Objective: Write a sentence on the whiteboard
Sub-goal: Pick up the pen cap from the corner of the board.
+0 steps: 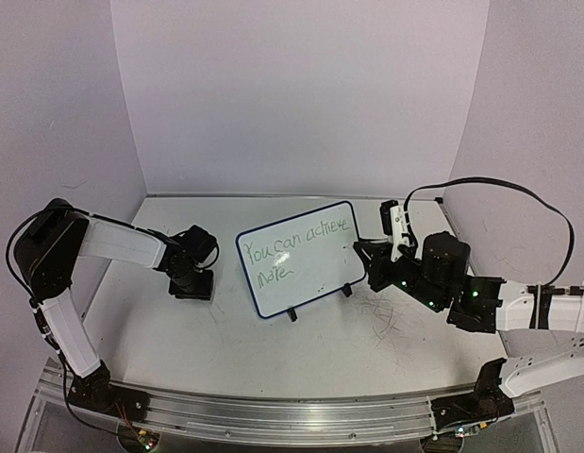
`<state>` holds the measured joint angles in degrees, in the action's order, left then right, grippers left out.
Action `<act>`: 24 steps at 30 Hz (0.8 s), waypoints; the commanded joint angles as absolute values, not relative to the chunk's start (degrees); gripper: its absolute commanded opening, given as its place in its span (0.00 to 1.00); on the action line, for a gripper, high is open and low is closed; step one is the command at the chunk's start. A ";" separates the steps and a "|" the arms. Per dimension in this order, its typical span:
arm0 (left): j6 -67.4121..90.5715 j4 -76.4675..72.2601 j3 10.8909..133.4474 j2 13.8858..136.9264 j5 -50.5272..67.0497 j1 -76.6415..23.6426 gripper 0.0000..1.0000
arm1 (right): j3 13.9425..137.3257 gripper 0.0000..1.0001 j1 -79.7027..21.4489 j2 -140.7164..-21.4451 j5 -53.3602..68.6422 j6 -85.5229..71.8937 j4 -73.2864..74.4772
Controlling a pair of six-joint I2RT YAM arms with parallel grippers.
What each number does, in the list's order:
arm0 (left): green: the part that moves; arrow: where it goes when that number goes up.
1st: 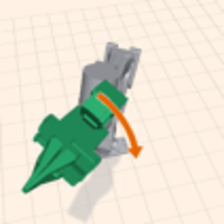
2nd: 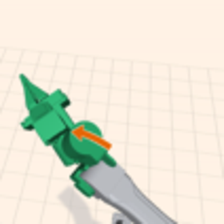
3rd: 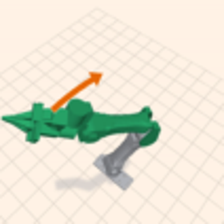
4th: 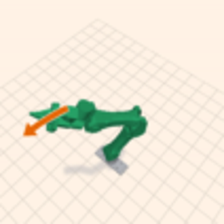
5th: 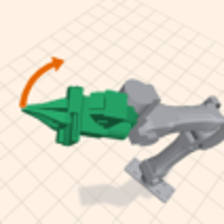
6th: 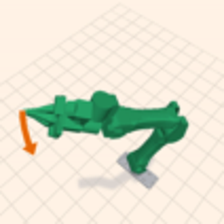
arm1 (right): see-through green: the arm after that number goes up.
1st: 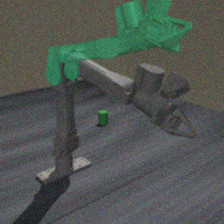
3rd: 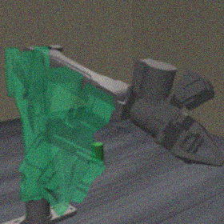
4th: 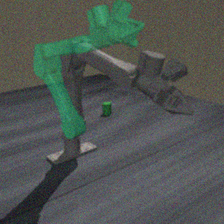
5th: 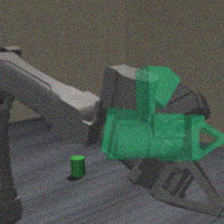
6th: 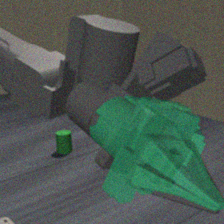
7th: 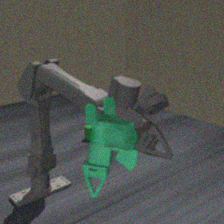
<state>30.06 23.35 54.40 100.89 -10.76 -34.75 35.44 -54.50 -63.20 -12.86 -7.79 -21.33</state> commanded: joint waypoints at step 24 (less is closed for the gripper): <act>31.00 21.96 48.54 92.59 -12.42 -34.31 0.06 | 39.57 0.00 -54.19 -64.96 -12.60 -9.58 -20.69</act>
<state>30.17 19.81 51.01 98.47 -13.03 -34.48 35.78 -54.50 -63.65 -12.80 -8.03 -21.06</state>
